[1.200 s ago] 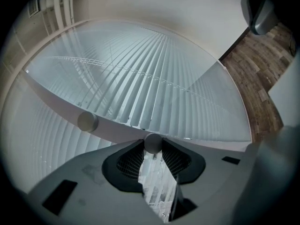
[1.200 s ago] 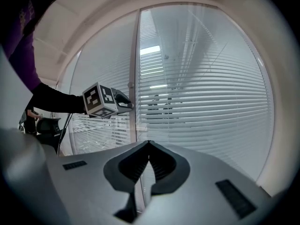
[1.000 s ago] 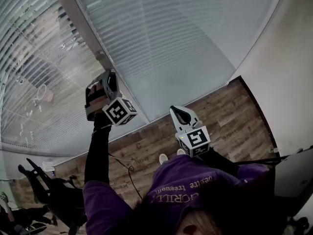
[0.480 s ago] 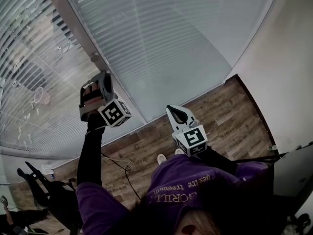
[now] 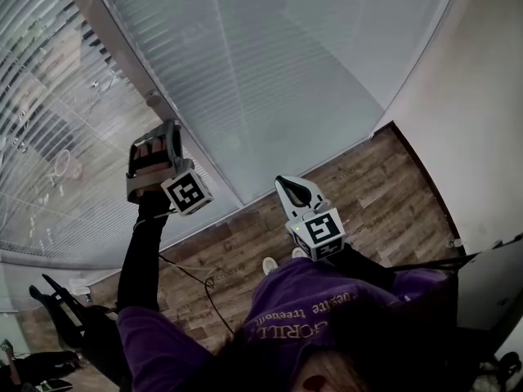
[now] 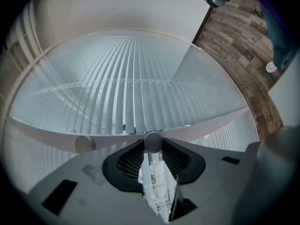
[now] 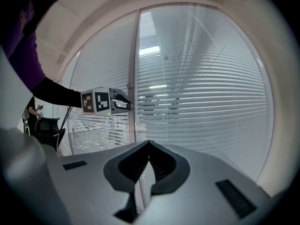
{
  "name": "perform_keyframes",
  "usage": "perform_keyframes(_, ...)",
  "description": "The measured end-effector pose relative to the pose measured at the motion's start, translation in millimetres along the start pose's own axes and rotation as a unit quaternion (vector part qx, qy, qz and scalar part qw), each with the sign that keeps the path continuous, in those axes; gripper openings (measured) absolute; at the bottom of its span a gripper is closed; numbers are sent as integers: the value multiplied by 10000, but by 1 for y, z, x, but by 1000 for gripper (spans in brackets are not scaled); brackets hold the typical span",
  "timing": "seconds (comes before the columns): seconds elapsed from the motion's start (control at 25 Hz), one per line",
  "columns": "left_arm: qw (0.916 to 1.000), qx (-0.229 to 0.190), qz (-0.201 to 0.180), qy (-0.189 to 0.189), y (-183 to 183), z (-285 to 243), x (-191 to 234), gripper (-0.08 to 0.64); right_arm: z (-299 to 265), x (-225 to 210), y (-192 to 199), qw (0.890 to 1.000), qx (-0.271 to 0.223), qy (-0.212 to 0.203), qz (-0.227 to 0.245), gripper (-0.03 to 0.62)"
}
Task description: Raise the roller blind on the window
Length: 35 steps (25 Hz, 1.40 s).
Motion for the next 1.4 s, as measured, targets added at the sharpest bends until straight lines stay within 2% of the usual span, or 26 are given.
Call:
perform_keyframes(0.12,9995,-7,235,-206,2,-3,1,126,-1,-2,0,10000,-57,18,-2,-2)
perform_keyframes(0.2,9966,-37,719,-395,3,-2,-1,126,-1,-3,4,9999,-73,63,-35,-2)
perform_keyframes(0.28,9880,-135,1450,-517,5,3,-5,126,1,-5,8,9998,-69,139,-80,-2)
perform_keyframes(0.32,9803,-194,1886,-549,7,6,-6,126,2,-6,8,9997,-71,185,-107,-2)
perform_keyframes(0.4,9585,-282,2771,-611,12,14,-7,126,4,-11,8,9995,-94,278,-149,-2)
perform_keyframes(0.44,9444,-339,3205,-648,14,19,-6,126,4,-14,7,9993,-113,325,-167,-2)
perform_keyframes(0.48,9266,-424,3677,-665,16,24,-7,126,4,-17,7,9990,-135,372,-188,-2)
perform_keyframes(0.52,9025,-556,4224,-623,16,30,-8,126,5,-20,6,9988,-163,419,-213,-2)
perform_keyframes(0.56,8699,-752,4850,-496,15,36,-12,126,6,-22,4,9984,-201,463,-242,-2)
perform_keyframes(0.6,8279,-1005,5509,-302,12,43,-16,126,7,-25,1,9981,-249,502,-273,-2)
perform_keyframes(0.64,7784,-1296,6142,-76,7,50,-21,126,7,-27,-2,9976,-308,537,-299,-2)
perform_keyframes(0.68,7249,-1605,6697,154,1,57,-27,126,8,-29,-6,9972,-376,570,-319,-2)
perform_keyframes(0.72,6726,-1908,7140,373,-8,63,-35,126,8,-32,-11,9966,-447,598,-339,-2)
perform_keyframes(0.76,6267,-2180,7460,568,-19,69,-43,126,8,-34,-15,9961,-519,620,-363,-2)
perform_keyframes(0.8,5907,-2396,7670,730,-31,74,-53,126,9,-36,-19,9955,-587,638,-393,-2)
perform_keyframes(0.84,5669,-2545,7788,858,-42,80,-63,126,10,-37,-23,9949,-650,650,-423,-2)
perform_keyframes(0.88,5564,-2618,7829,951,-53,84,-74,126,11,-38,-25,9944,-705,655,-443,-2)
perform_keyframes(0.92,5569,-2615,7819,1008,-62,89,-84,126,11,-39,-27,9940,-747,657,-444,-2)
perform_keyframes(1.04,5764,-2385,7747,1037,-78,100,-108,126,12,-39,-29,9943,-756,681,-323,-2)
perform_keyframes(1.2,5831,-2295,7704,1179,-89,104,-119,124,11,-37,-28,9954,-651,675,-185,-2)
perform_keyframes(1.4,6010,-2422,7546,1039,-92,108,-109,124,9,-37,-29,9956,-629,679,-162,-2)
Point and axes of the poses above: the fingertips, and each gripper's own axes: z backward along the fingers, x to its left, y out of its underside, the point moved 5 cm from there along z, backward along the fingers, and after that the axes turned 5 degrees about y, right-handed, at the moved point
